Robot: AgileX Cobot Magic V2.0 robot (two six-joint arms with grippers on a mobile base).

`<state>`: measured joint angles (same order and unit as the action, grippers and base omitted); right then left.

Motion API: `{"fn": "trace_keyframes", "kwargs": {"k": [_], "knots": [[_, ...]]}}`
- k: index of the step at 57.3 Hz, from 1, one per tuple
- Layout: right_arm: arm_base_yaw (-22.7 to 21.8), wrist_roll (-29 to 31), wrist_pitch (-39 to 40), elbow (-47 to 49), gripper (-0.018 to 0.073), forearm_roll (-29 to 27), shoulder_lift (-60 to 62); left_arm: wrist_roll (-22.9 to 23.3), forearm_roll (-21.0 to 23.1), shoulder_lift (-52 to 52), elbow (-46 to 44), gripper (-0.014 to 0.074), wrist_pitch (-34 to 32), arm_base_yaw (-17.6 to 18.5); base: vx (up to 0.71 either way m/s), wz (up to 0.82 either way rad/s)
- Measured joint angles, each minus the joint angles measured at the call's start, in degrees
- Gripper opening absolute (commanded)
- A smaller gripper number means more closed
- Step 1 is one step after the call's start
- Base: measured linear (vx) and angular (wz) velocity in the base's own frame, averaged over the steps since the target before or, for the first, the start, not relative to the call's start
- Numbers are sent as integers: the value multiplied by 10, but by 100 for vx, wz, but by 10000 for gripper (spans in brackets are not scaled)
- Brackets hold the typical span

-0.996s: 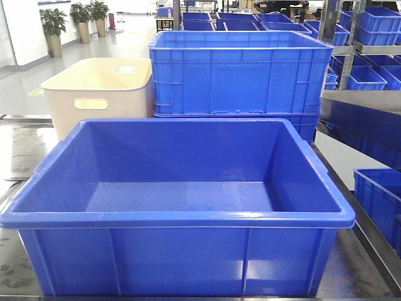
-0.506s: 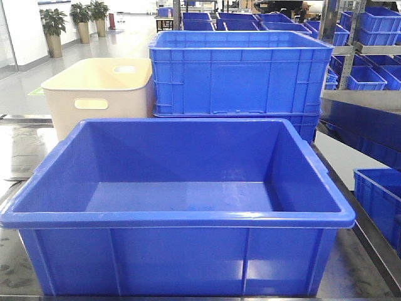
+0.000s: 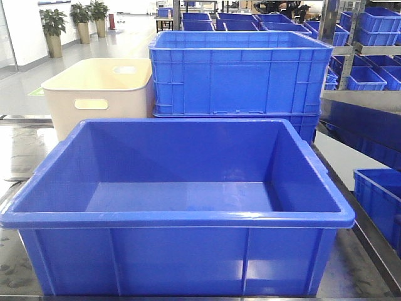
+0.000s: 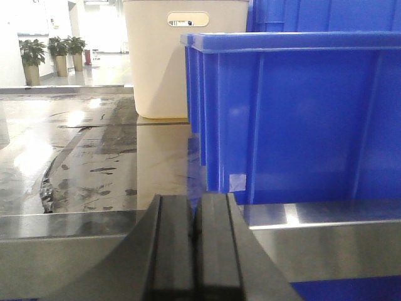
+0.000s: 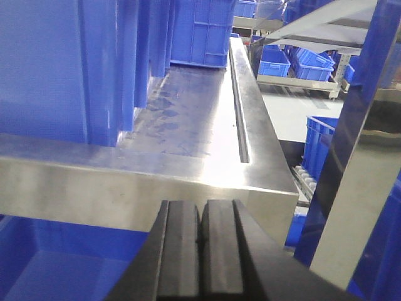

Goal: Pick red and yellow blocks into blue bin

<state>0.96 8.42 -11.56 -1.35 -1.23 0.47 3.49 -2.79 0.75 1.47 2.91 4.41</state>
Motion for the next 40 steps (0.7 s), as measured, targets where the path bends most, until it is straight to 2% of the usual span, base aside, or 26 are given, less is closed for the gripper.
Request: {"fn": "trace_keyframes", "kwargs": {"k": [24,40], "knots": [[0,-14,101,-4,-11,-2,0,0,0,0,0,-1,1,0,0,0],[-2,-92,129,-4,-11,42,0,0,0,0,0,-1,1,0,0,0]]}}
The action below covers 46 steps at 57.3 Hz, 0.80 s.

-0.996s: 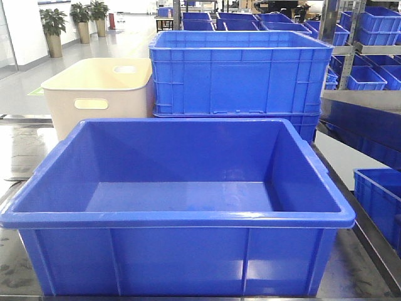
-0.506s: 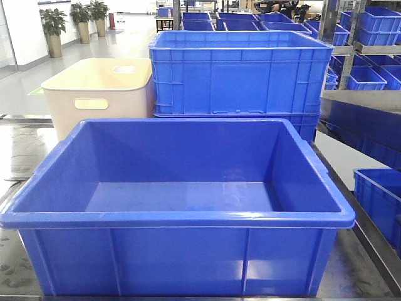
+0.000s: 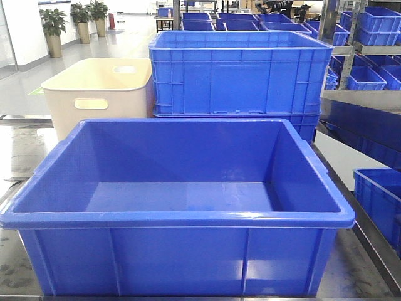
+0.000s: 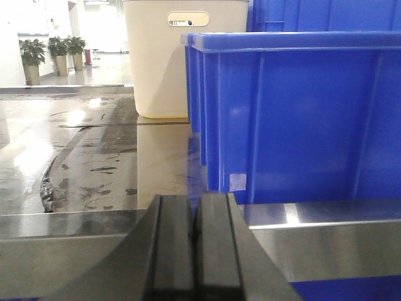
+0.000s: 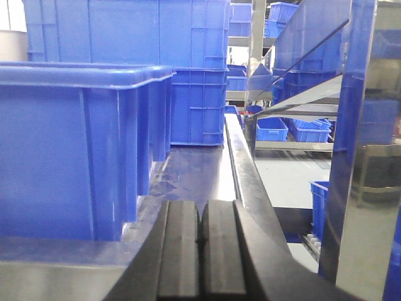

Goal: Pick red and yellow blocks into blue bin

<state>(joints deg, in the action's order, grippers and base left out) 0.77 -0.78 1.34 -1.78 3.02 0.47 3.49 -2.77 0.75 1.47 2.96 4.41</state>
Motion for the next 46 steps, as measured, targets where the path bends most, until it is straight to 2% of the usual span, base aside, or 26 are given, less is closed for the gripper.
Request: {"fn": "trace_keyframes", "kwargs": {"k": [46], "knots": [[0,-10,1,0,-11,8,0,0,0,0,0,-1,0,0,0,0]]}}
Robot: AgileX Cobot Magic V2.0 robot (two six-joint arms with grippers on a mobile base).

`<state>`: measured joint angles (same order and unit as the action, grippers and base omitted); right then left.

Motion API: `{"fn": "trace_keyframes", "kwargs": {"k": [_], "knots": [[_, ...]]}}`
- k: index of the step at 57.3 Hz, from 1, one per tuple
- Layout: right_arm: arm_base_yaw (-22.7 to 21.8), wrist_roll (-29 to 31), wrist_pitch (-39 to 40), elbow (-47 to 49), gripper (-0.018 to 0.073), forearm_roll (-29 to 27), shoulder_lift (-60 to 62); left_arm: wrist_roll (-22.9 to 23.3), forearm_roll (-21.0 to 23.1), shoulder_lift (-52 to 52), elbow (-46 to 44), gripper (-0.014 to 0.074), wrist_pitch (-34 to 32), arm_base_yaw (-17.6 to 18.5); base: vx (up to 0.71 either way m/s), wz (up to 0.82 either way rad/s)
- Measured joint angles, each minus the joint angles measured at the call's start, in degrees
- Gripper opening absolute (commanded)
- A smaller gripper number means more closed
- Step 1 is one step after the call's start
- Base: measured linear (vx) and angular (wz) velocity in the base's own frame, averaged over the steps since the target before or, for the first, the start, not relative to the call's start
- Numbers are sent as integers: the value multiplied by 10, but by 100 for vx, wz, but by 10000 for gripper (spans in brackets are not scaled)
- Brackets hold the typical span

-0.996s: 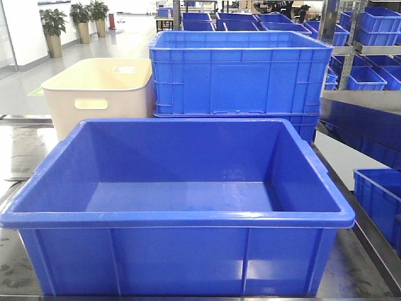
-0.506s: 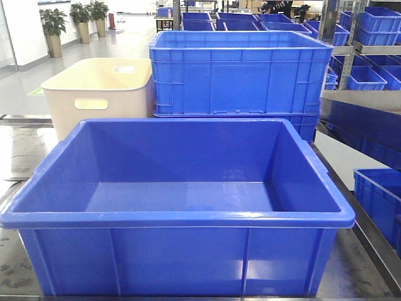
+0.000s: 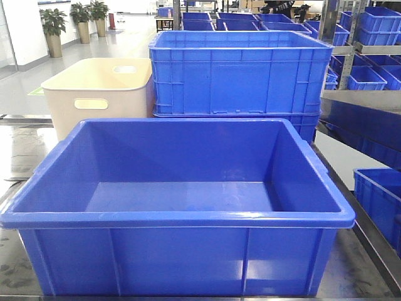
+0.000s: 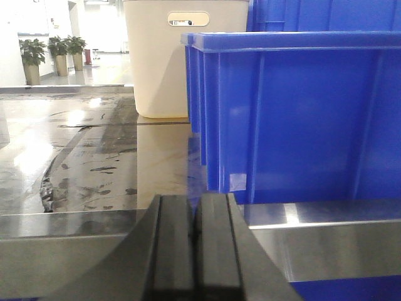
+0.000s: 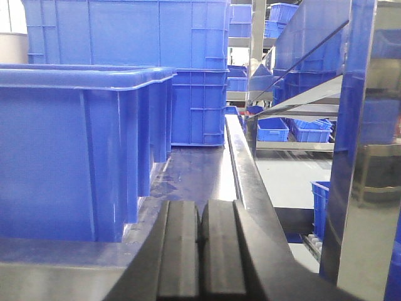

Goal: Pick red and yellow blocks into blue bin

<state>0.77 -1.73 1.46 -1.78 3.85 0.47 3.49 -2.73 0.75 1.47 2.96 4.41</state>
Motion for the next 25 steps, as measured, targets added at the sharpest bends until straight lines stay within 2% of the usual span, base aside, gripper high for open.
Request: {"fn": "trace_keyframes", "kwargs": {"k": [25], "knots": [[0,0,0,0,-11,0,0,0,0,0,0,-1,0,-29,0,0]]}}
